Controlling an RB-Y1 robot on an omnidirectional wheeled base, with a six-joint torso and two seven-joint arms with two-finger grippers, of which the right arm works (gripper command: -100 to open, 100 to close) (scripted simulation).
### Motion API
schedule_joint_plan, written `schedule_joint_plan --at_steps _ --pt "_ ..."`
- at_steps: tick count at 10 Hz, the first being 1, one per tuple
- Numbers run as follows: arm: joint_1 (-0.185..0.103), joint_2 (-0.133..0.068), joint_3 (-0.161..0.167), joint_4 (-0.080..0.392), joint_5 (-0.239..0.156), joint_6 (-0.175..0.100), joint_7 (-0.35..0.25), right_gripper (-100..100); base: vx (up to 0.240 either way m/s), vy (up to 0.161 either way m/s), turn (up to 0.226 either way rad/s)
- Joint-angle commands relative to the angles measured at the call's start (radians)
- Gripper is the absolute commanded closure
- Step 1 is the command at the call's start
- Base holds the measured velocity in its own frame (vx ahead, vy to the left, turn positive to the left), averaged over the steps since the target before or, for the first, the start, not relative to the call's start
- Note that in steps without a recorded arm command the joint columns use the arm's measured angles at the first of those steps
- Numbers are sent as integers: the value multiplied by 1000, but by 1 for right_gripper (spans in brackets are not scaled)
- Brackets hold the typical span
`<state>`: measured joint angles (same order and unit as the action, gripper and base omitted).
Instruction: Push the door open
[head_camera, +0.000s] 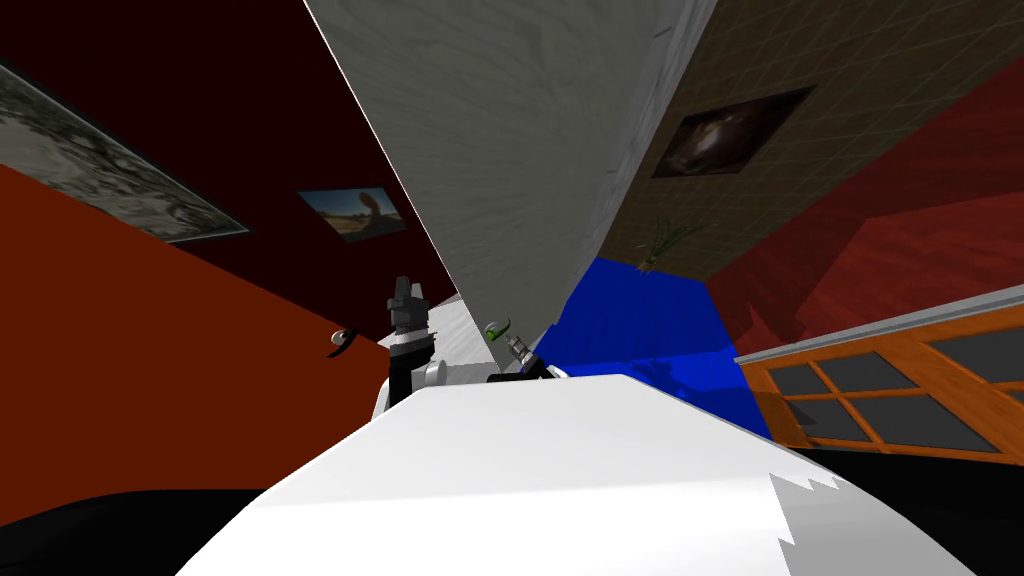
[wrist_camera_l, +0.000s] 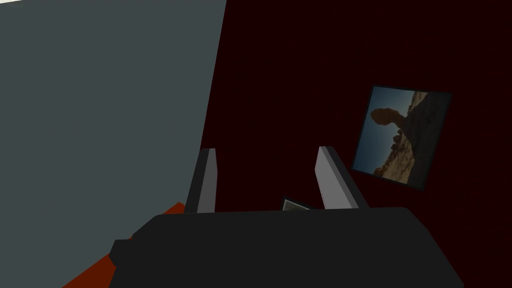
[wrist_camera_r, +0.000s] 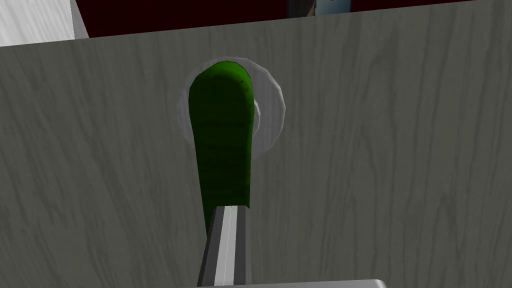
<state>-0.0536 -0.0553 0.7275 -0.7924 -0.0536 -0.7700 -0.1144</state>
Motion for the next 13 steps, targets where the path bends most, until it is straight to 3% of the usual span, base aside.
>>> schedule_joint_plan --at_steps 1,2,7,13 --pt "0 0 0 0 0 0 0 100 0 0 0" --pt "4 -9 -5 -5 -3 0 2 -100 -99 -50 -95" --pt "12 -7 -13 -13 -9 -1 5 -100 -167 -72 -58" --pt "7 -6 -29 3 -10 -12 13 -100 145 112 23"
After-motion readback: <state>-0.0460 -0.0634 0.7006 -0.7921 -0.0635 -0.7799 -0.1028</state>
